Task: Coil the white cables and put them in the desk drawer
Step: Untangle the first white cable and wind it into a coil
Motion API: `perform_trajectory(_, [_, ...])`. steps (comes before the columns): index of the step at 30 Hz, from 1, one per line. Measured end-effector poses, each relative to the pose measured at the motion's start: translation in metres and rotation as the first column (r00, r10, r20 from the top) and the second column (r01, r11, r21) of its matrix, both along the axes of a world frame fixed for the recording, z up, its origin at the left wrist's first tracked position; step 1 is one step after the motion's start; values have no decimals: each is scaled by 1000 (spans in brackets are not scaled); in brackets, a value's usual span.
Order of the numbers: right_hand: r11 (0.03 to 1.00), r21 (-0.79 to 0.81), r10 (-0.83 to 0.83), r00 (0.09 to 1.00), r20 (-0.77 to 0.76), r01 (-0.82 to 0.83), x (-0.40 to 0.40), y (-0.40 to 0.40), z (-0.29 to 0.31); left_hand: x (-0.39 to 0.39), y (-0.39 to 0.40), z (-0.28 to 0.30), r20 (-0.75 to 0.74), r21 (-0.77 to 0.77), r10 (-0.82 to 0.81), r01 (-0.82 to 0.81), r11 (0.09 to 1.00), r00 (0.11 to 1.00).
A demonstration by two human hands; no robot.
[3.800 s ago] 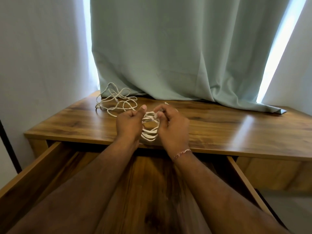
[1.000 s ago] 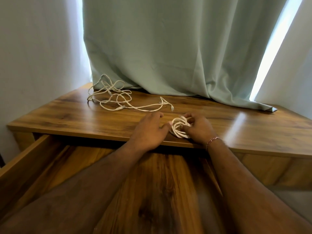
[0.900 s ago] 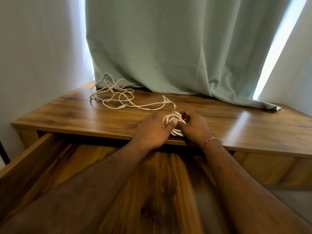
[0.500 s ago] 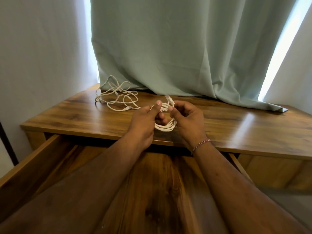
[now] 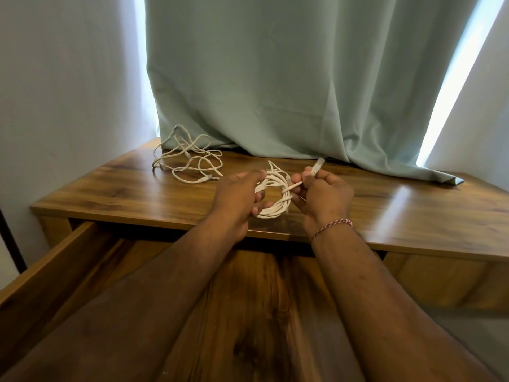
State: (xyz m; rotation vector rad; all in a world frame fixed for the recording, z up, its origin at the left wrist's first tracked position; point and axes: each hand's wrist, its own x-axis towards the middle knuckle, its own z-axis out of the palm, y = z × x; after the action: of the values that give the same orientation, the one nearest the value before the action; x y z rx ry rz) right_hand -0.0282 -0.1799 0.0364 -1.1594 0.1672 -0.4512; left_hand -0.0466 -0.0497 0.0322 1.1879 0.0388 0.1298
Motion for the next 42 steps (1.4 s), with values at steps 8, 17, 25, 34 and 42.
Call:
perform_trajectory(8, [493,-850,200,927,319,186,-1,-7,-19,0,13,-9,1,18,99,-99,995,995])
perform_trajectory(17, [231,-923,315,874,370,308,-10,-8,-14,7,23,-9,69,125,56,-64,990,996])
perform_trajectory(25, [-7,-964,324,912,250,267,-2,-7,-18,7,29,-8,81,183,54,-68,981,995])
perform_trajectory(34, [334,-881,163,900,405,336,-23,38,-28,14,26,-15,67,38,174,-177,984,982])
perform_trajectory(42, [622,-752,17,957,291,218,-15,33,-23,18,21,-18,78,61,155,-160,985,985])
